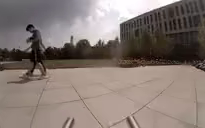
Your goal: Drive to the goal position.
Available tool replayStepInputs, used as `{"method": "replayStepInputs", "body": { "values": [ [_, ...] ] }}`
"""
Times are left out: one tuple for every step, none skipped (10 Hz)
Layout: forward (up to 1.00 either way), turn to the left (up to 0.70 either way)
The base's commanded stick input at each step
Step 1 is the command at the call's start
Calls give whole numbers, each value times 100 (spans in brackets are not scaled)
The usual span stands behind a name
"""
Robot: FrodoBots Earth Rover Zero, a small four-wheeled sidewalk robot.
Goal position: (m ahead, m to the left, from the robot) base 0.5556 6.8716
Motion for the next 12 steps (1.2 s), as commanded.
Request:
{"method": "replayStepInputs", "body": {
  "values": [
    [4, 0],
    [4, 0],
    [4, 0],
    [4, 0],
    [4, 0],
    [4, 0],
    [4, 0],
    [4, 0],
    [3, 0],
    [2, 0],
    [1, 0],
    [2, 0]
  ]
}}
